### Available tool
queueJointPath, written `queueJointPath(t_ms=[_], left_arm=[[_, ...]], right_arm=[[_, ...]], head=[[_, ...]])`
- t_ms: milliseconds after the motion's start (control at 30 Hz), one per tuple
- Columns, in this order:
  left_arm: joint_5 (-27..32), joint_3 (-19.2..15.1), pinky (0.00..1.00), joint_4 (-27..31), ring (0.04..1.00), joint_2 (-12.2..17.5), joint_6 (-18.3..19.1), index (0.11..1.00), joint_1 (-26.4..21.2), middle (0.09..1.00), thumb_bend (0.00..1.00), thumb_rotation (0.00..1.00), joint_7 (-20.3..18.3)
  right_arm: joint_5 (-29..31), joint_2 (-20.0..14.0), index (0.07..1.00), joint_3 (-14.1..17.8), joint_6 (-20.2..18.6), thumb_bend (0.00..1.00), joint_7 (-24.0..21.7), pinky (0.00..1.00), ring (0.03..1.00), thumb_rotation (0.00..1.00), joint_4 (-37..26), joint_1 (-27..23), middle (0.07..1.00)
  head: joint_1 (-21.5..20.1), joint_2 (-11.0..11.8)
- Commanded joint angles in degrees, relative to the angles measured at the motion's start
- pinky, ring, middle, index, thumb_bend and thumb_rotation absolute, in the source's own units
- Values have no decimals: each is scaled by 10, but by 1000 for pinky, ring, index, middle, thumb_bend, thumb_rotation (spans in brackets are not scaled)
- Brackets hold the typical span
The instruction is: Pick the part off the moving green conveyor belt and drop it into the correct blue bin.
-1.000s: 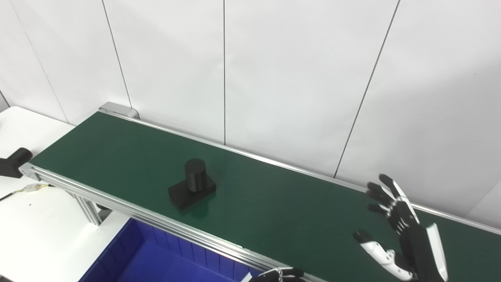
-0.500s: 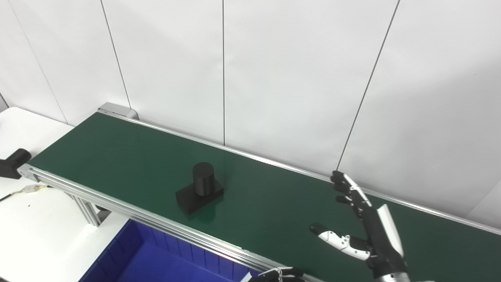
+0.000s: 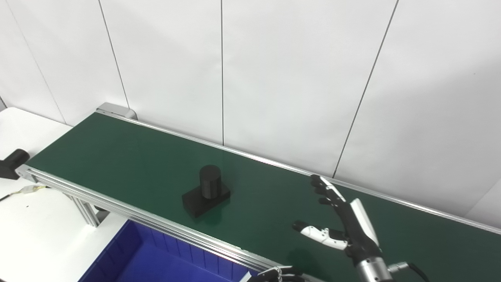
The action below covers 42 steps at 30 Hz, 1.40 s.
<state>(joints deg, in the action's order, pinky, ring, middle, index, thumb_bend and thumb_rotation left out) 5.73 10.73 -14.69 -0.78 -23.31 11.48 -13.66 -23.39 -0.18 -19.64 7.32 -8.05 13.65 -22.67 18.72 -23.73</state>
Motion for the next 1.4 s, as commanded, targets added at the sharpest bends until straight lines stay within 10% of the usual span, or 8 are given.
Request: queueJointPath(t_ms=[0, 1367], left_arm=[[4, 2, 716, 9, 735, -3, -24, 790, -8, 768, 1000, 390, -7], [-18, 10, 722, 9, 746, -24, -20, 803, -8, 785, 1000, 413, 4]], right_arm=[[-5, 14, 914, -3, 13, 774, 13, 768, 859, 510, 2, -33, 883], [-29, 105, 892, -24, 38, 803, 94, 812, 882, 479, 308, -194, 858]], head=[[0, 0], [10, -9]])
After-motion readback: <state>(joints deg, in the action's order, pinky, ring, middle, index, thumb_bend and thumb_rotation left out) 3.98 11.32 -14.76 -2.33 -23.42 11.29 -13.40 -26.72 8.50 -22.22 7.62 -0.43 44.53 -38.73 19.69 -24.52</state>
